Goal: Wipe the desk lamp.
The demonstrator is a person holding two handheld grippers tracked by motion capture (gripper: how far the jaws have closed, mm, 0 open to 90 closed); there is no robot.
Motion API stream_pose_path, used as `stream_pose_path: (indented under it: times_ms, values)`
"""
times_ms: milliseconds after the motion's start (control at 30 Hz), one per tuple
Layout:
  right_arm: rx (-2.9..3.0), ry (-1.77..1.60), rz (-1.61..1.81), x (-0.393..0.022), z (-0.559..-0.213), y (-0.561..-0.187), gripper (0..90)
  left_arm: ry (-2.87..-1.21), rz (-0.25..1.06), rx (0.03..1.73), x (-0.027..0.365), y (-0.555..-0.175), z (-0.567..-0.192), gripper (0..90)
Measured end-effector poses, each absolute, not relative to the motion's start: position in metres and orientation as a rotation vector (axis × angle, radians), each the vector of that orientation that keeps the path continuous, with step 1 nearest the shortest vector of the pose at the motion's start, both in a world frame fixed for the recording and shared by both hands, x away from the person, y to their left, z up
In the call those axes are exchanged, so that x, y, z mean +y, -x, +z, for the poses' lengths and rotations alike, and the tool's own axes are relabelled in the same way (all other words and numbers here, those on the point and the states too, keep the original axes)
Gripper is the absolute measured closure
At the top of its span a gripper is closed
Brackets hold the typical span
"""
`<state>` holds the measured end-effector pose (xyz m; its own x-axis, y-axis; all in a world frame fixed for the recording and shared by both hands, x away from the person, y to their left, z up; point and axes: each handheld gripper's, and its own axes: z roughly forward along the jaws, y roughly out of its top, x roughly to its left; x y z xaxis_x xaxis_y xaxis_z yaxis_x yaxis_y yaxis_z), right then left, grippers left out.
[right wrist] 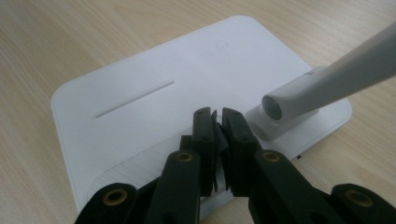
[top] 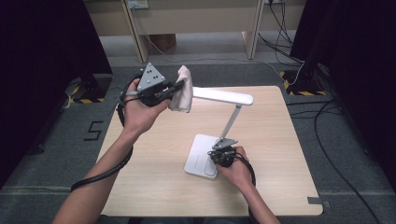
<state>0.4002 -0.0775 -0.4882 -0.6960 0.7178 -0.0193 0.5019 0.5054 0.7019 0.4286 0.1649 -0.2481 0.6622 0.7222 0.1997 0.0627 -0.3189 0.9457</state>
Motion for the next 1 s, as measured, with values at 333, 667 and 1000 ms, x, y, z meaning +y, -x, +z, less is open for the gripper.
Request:
stream_pose_path:
  times_ms: [333, 667, 1000]
  values:
    - [2.442, -1.018, 0.993, -0.077, -0.488, -0.4, 85.0, -1.797, 0.749, 0.617, 0.157, -0.428, -0.248, 84.5]
    - [2.44, -1.017, 0.996, -0.077, -0.489, -0.399, 85.1, -1.805, 0.737, 0.592, 0.144, -0.428, -0.248, 84.5]
    - [2.439, -1.016, 1.008, -0.078, -0.489, -0.4, 85.2, -1.806, 0.725, 0.585, 0.137, -0.427, -0.248, 84.5]
